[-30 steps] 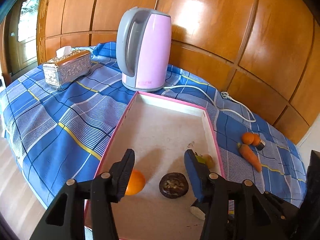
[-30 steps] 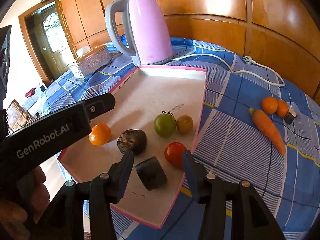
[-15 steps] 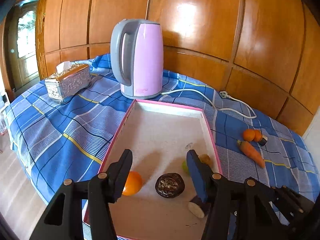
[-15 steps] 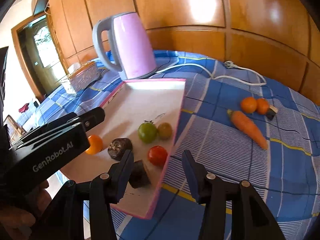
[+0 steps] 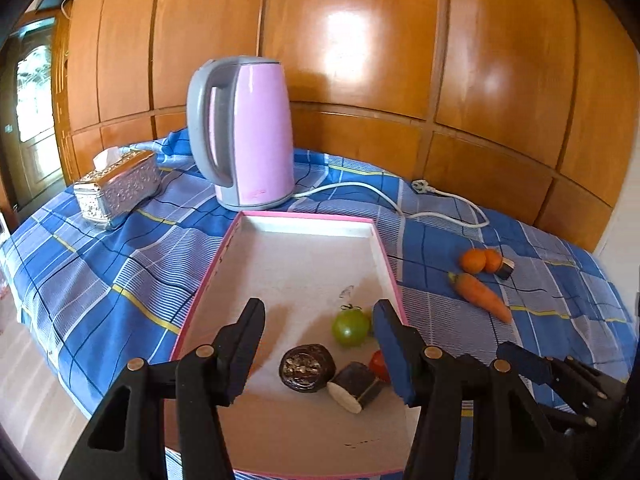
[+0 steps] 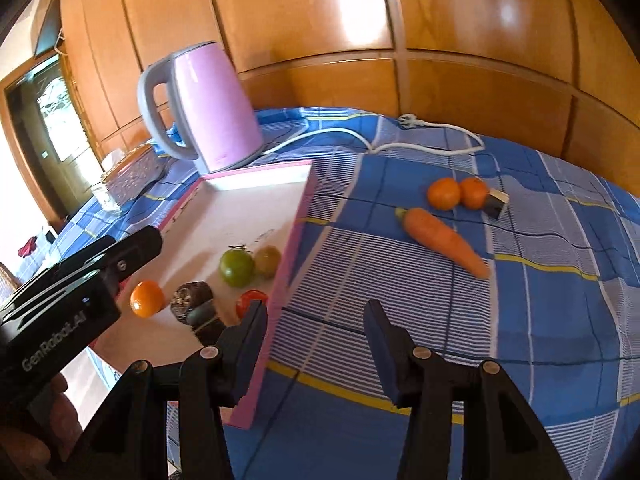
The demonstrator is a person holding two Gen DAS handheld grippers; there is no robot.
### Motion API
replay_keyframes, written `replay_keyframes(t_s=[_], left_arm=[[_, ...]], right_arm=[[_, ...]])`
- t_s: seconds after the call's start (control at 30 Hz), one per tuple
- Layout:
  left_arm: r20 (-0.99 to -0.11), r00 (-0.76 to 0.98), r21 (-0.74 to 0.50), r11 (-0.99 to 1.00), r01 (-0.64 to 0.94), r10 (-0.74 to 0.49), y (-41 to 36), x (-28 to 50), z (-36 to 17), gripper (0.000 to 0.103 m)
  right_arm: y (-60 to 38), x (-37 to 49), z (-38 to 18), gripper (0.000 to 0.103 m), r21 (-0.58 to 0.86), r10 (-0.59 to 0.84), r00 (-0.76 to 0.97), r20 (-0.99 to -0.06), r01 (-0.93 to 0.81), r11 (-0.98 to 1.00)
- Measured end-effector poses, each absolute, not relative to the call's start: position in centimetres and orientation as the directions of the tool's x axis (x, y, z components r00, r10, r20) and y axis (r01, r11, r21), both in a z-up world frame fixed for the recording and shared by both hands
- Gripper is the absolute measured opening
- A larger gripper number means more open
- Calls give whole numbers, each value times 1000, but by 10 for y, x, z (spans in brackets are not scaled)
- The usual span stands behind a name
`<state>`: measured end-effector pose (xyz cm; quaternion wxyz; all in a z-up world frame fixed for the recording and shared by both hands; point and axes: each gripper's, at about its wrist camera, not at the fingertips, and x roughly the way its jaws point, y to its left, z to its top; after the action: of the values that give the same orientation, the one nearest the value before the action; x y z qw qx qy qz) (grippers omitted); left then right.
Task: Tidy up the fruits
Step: 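Withdraw both tools from the tray toward the carrot and mandarins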
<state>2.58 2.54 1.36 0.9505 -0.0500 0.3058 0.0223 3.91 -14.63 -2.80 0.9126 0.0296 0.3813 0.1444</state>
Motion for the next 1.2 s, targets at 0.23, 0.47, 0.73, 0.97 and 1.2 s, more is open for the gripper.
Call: replay_keyframes(t_s=[0.23,0.47,0.73,0.97,1.2], left_arm=[[-590,807,-67,997,-39,-8,15,23,10,57],[-591,807,-49,999,-13,-19,6,20,10,57],[-585,811,-33,999,14,-31,-4,16,13,57],[-592,803,-42,997,61,-74,-16,11,14,57],[-599,792,-52,992,111,-120,-30,6,13,57]], right_arm=[[-160,39,-29,51,171,267,676,-687,-207,963],[-172,40,-31,51,176,248,679,-691,-174,969],[-183,38,-30,51,173,225,686,-692,-145,974],[-199,31,-28,51,173,193,696,-692,-99,980],[-223,21,-23,51,164,140,707,-694,-33,986]])
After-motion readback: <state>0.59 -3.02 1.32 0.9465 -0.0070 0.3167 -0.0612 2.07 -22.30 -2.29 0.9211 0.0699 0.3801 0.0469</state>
